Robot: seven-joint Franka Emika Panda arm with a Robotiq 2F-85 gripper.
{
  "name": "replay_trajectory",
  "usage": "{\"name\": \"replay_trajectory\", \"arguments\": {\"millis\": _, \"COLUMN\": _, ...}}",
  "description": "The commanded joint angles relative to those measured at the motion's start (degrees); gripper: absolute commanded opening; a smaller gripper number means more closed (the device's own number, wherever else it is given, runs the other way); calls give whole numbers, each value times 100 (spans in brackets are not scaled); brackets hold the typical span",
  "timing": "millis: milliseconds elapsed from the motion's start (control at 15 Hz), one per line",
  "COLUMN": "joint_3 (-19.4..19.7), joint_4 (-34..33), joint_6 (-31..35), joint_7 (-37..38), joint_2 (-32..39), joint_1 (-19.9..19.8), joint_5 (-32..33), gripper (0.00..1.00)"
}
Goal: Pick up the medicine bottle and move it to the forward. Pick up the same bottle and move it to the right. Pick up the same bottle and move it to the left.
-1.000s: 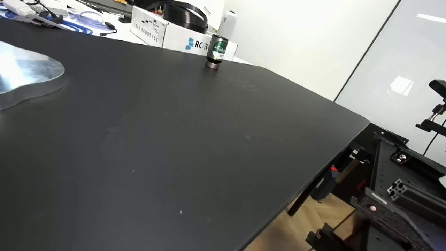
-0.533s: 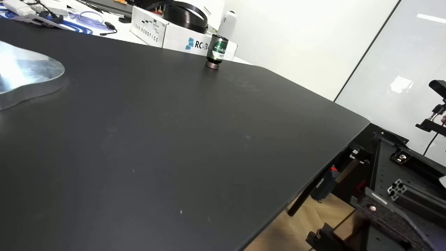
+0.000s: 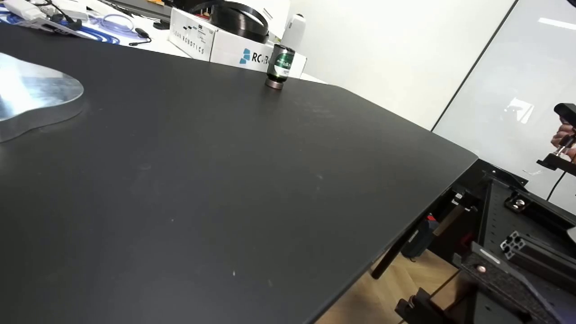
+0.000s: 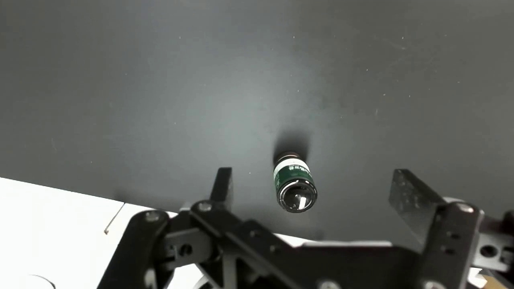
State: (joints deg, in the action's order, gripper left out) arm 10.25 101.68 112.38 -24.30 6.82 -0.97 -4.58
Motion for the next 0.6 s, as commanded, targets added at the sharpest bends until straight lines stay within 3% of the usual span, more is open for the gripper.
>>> {"name": "replay_trajectory", "arguments": {"millis": 0, "joint_3": -317, "joint_4": -1436, "joint_6": -770, "joint_7": 375, "joint_2": 868, "joint_1": -242, "joint_5": -4, "gripper": 100}}
{"name": "replay_trajectory", "arguments": {"millis": 67, "joint_3": -380, "joint_4": -625, "joint_6": -257, "joint_7": 149, "joint_2": 460, "joint_1": -277, "joint_5": 49, "gripper": 100}}
{"name": "replay_trajectory", "arguments": {"millis": 267, "joint_3": -456, "joint_4": -1180, "joint_6": -564, "joint_7": 234, "joint_2": 786, "joint_1": -323, "joint_5": 59, "gripper": 100}}
{"name": "replay_trajectory", "arguments": {"millis": 533, "joint_3": -462, "joint_4": -1300, "joint_6": -449, "joint_7": 342, "joint_2": 869, "joint_1": -333, "joint_5": 104, "gripper": 100}}
